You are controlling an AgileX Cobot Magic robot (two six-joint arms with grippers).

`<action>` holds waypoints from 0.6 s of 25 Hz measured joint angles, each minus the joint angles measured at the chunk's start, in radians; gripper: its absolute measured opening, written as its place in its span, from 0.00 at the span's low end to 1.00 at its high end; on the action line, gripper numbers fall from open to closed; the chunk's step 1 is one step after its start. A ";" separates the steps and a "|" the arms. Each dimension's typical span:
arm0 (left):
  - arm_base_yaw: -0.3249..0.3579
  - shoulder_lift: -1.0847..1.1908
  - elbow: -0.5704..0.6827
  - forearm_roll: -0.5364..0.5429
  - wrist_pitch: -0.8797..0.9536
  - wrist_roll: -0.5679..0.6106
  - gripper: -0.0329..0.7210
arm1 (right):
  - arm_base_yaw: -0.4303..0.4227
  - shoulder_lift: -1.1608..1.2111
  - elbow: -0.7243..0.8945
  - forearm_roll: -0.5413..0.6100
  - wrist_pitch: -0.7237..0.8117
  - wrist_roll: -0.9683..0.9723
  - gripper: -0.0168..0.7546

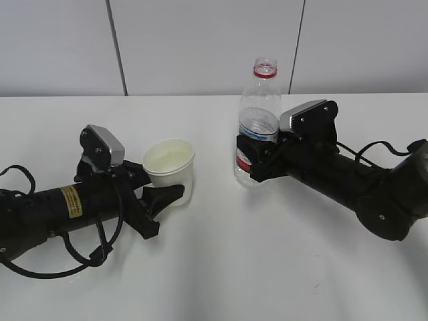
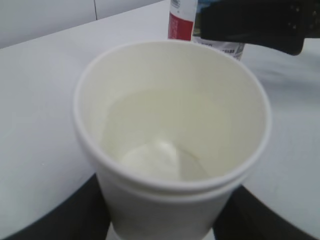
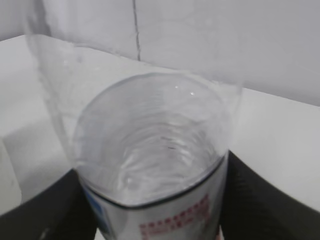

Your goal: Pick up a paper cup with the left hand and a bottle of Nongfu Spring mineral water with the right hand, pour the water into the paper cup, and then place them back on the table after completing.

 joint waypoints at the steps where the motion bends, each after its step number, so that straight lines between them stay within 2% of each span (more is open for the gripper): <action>1: 0.000 0.000 0.000 0.000 0.000 0.000 0.52 | 0.000 0.000 0.000 -0.004 0.000 -0.003 0.62; 15: 0.000 0.034 0.000 -0.003 0.000 0.016 0.52 | 0.000 0.000 0.000 -0.021 0.013 -0.018 0.62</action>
